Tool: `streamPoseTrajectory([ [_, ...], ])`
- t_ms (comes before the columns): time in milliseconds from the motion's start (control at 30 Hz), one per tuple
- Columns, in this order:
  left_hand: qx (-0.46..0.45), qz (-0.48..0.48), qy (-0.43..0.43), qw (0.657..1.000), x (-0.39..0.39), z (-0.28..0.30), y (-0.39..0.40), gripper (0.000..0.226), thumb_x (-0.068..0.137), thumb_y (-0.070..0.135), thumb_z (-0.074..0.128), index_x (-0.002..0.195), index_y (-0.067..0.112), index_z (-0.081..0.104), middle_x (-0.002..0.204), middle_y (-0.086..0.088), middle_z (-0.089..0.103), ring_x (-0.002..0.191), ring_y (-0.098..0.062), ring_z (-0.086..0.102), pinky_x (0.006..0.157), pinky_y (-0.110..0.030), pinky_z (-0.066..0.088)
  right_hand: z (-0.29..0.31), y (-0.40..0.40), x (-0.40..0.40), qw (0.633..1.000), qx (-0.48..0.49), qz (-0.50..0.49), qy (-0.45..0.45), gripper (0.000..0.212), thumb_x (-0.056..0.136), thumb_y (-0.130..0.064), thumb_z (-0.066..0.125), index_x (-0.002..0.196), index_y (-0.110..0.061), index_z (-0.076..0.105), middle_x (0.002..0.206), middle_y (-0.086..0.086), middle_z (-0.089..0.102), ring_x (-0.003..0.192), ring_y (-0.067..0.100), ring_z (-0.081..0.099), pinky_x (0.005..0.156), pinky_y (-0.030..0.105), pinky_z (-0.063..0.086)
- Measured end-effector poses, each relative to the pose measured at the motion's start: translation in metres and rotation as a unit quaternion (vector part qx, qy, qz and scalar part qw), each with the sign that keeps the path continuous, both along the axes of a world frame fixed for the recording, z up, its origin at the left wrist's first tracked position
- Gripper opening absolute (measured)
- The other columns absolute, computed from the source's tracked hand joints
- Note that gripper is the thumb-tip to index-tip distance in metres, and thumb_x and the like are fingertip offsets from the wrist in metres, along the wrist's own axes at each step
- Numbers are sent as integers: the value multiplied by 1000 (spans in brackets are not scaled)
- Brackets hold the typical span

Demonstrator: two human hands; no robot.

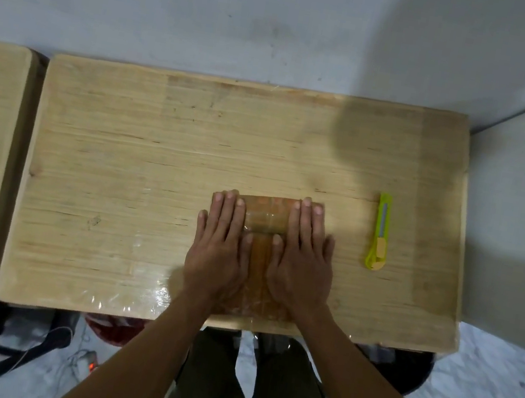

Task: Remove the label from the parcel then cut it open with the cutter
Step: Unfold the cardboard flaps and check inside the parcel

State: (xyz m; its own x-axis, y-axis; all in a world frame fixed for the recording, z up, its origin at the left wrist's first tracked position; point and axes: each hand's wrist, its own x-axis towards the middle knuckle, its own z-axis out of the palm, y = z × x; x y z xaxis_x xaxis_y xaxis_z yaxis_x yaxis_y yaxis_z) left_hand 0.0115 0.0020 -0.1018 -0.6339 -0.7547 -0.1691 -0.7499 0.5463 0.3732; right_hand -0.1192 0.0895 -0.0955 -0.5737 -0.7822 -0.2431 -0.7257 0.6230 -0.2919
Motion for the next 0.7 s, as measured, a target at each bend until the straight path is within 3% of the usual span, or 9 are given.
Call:
streamPoseTrajectory([
  [400, -35, -21, -30, 999, -5, -5, -11, 64, 104, 37, 30, 159, 8, 16, 169, -8, 10, 156, -24, 2, 124, -53, 11, -7, -8, 4, 999, 4, -36, 5, 66, 100, -46, 20, 158, -19, 3, 167, 1, 1, 154, 18, -5, 120, 60, 13],
  [700, -87, -23, -32, 995, -4, -17, -11, 64, 103, 40, 28, 157, 5, 25, 166, -15, 16, 155, -29, 12, 123, -56, 12, -16, -8, 5, 999, 4, -28, 30, 68, 99, -47, 20, 158, -16, 5, 167, 3, 2, 154, 21, -2, 120, 58, 6],
])
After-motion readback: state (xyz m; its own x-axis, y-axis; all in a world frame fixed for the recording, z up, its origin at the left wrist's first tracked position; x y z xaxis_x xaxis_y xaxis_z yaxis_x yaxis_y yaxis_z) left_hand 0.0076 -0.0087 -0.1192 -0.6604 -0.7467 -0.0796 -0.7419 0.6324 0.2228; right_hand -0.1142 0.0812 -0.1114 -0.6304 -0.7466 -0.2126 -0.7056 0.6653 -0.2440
